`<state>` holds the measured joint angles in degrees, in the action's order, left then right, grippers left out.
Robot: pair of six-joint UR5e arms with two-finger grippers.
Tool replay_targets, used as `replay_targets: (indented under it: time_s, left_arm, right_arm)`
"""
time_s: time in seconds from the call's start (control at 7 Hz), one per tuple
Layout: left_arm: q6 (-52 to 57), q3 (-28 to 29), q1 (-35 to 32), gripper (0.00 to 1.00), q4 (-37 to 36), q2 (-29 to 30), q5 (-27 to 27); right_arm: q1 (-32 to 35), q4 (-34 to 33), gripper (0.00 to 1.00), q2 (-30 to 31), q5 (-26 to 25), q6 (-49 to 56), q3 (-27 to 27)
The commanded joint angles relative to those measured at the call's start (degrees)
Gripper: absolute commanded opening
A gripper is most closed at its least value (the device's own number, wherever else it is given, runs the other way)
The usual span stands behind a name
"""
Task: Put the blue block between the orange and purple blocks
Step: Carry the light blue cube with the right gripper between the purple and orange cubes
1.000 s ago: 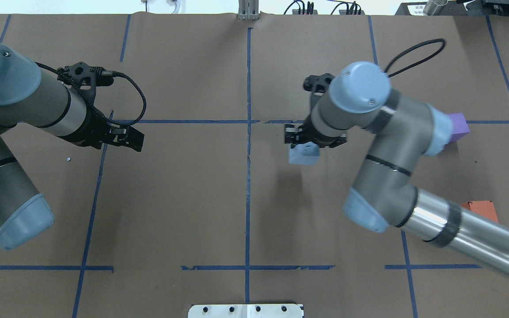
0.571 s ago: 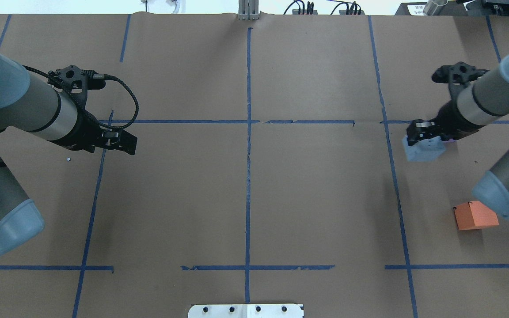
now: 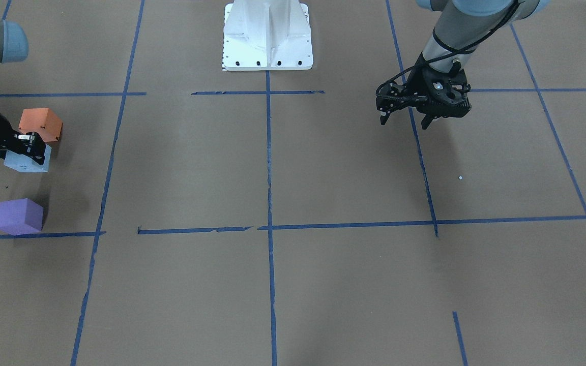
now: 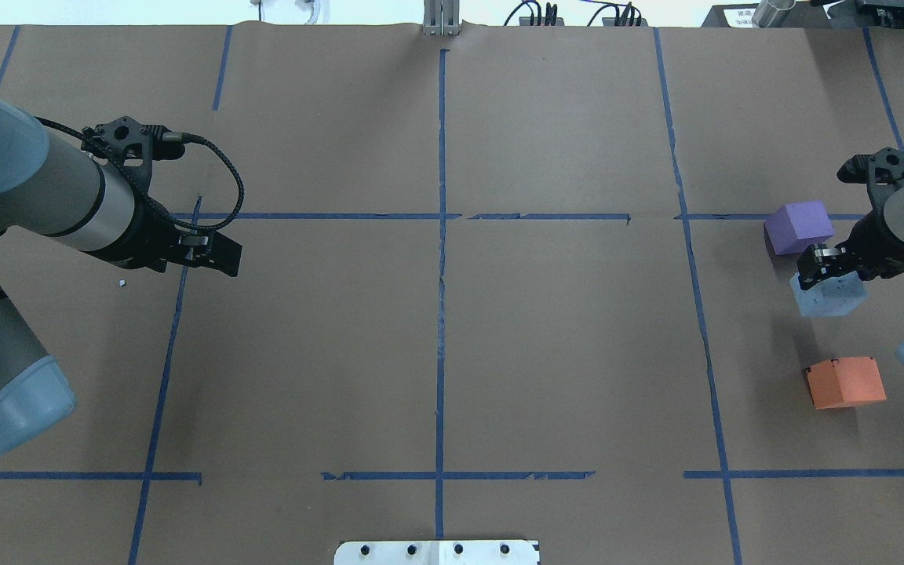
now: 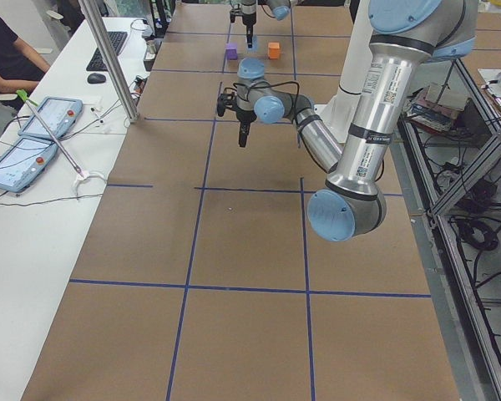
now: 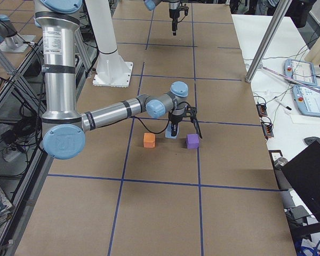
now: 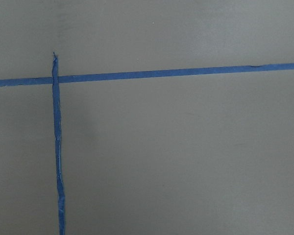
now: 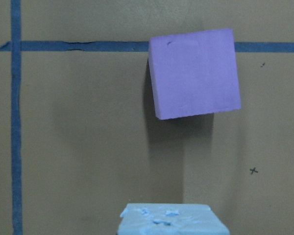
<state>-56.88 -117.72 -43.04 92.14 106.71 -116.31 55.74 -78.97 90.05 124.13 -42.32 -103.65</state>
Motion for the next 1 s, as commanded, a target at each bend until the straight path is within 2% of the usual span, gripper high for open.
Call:
replay_targets:
  time_s: [0.0,0.14,0.29,0.43,0.57,0.86]
  left_arm:
    - [-0.5,-0.1,0.0,1.0,0.0,0.0,0.0]
    - [-0.7,-0.1,0.0,1.0,0.0,0.0,0.0]
    - [-0.8,-0.6,0.0,1.0,0.0,0.0,0.0]
    - [-0.8,-0.7,0.0,1.0,-0.1,-0.1,0.0]
    - [-0.8,-0.8,0.0,1.0,-0.1,0.0,0.0]
    - [-0.8,-0.8,0.0,1.0,-0.1,-0.1,0.1]
  right_arm:
    - [-0.1,7.6,0.13,-1.3,-0.1,-2.5,7.5]
    - [-0.1,12.4,0.12,-1.3,0.1,-6.3,9.1]
    - [-0.1,13.0,0.13,-0.7,0.1,-6.5,9.0]
    - [-0.5,13.0,0.48,-0.7,-0.3,-6.6,9.3]
    - [-0.9,13.0,0.99,-0.6,-0.5,-6.3,9.3]
    - [-0.6,14.4,1.0,1.1,-0.5,-5.6,7.5]
